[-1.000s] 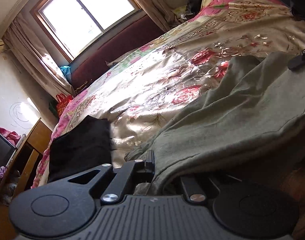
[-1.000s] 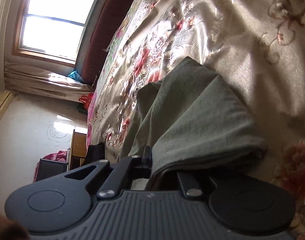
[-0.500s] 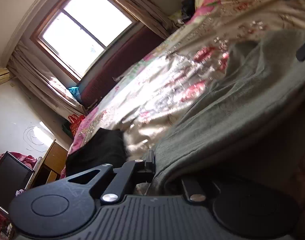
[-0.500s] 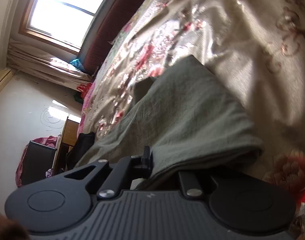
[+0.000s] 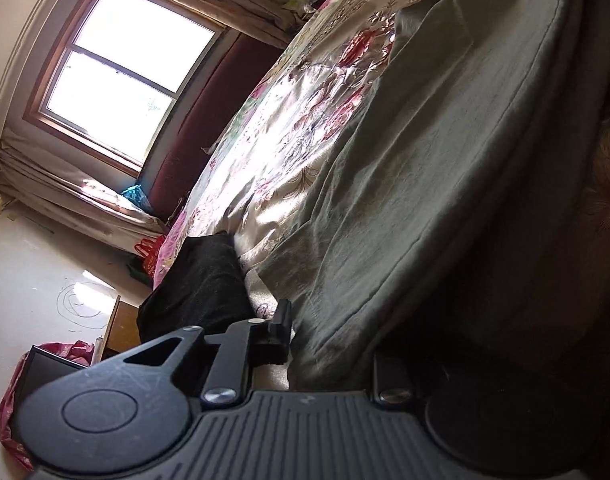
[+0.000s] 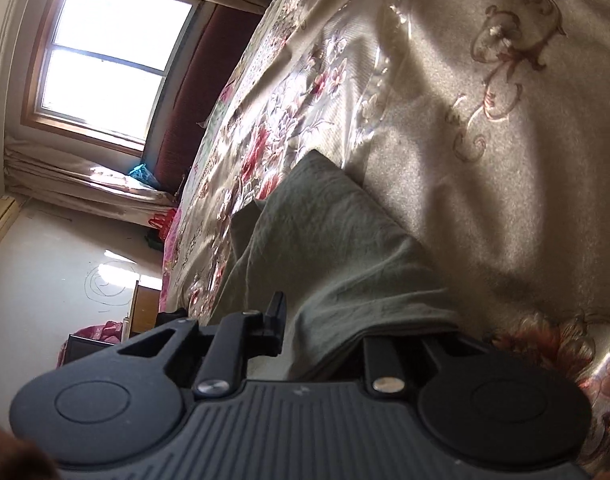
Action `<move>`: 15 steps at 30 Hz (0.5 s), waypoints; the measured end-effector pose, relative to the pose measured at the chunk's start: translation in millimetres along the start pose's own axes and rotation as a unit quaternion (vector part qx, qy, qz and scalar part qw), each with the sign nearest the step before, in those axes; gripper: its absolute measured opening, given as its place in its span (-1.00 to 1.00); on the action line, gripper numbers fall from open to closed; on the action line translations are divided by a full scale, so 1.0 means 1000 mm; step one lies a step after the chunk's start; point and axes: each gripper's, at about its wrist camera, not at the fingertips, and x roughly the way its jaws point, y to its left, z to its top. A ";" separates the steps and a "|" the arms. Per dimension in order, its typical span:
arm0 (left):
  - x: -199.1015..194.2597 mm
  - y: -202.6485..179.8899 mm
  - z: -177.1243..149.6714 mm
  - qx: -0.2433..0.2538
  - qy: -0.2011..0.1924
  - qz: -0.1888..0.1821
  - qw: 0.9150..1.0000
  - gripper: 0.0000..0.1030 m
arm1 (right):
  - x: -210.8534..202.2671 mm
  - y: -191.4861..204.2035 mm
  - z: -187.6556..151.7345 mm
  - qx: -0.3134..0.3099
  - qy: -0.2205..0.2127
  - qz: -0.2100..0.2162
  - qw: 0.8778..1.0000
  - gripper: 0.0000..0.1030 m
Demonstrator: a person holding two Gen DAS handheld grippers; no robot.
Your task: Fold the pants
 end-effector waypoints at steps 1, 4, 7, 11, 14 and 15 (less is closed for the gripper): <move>0.000 0.003 -0.002 -0.001 0.005 0.009 1.000 0.00 | 0.000 0.000 0.001 0.002 0.008 -0.006 1.000 -0.60; 0.002 0.014 -0.014 -0.005 0.035 0.017 0.999 0.04 | -0.011 -0.001 0.001 -0.010 0.042 -0.022 0.999 -0.38; -0.001 0.022 -0.024 -0.016 0.063 0.020 0.998 0.04 | -0.032 -0.001 0.002 -0.009 0.052 -0.024 0.998 -0.16; -0.020 0.035 0.000 -0.047 0.029 0.010 0.998 0.04 | -0.057 0.025 0.010 -0.077 0.045 -0.052 0.995 -0.15; -0.030 0.031 0.037 -0.066 -0.033 -0.028 0.997 0.08 | -0.050 0.061 0.024 -0.182 0.044 -0.073 0.980 -0.15; -0.032 0.026 0.050 -0.067 -0.056 -0.038 0.996 0.09 | -0.042 0.075 0.028 -0.222 0.045 -0.081 0.971 -0.15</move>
